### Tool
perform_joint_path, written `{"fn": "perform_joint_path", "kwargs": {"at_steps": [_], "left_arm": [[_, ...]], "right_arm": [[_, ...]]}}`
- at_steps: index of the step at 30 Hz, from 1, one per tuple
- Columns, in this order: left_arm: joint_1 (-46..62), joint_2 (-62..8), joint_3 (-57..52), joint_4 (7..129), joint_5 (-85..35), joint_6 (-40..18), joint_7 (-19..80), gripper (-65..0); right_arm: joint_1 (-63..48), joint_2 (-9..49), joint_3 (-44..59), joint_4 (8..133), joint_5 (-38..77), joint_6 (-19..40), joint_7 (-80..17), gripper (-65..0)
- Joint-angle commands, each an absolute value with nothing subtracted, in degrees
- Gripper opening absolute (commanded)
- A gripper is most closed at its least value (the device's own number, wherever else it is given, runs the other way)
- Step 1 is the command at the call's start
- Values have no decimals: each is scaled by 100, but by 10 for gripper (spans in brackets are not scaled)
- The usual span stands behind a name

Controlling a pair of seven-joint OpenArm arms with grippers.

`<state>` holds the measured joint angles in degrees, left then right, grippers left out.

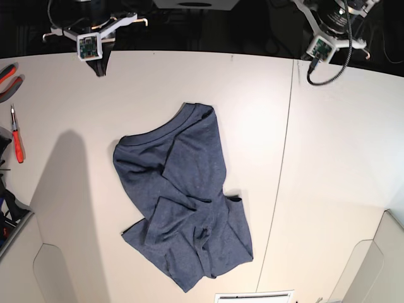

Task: Layout the t-shirt on the table in an organized manner, then fold the t-shirt properly
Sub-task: 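Lower both grippers toward the crumpled blue t-shirt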

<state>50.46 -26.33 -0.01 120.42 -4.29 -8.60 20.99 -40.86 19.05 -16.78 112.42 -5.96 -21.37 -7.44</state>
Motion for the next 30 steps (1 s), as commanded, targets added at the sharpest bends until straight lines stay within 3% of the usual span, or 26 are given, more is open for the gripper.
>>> {"fn": "perform_joint_path", "kwargs": {"at_steps": [1,9,16,22,26,29,30], "left_arm": [[4934,-2646,-117,12132,-427,-812,1997,-650],[3594,-2368,-370,11830,-423,-869,1992,-650],[2567,-1909,-370,10792,-427,-1599,1737,-650],[1979,-1577,-370,10433,-464,-1765,1586,-650],[1798,-1527,-353,10385,-558,-2403,1592,-650],[1632,-1520,-158,10377,-578,-2536,1597,-650],[1601,-1520,-60,10374,-576,-2532,1612,-650]], "right_arm": [[-3959,1935,-1673,11340,-663,-2167,-604,-650],[-2366,1929,-1673,11325,-646,-2167,-604,-650],[-1459,1885,-1673,10991,-642,-2167,-676,-650],[-773,1675,-1673,10108,-644,-2150,-696,-650],[-266,1258,-1673,9207,-646,-1745,-694,-650],[357,934,-1673,8438,-642,-1328,-692,-650],[576,840,-1673,8195,-644,-1144,-694,-592]]}}
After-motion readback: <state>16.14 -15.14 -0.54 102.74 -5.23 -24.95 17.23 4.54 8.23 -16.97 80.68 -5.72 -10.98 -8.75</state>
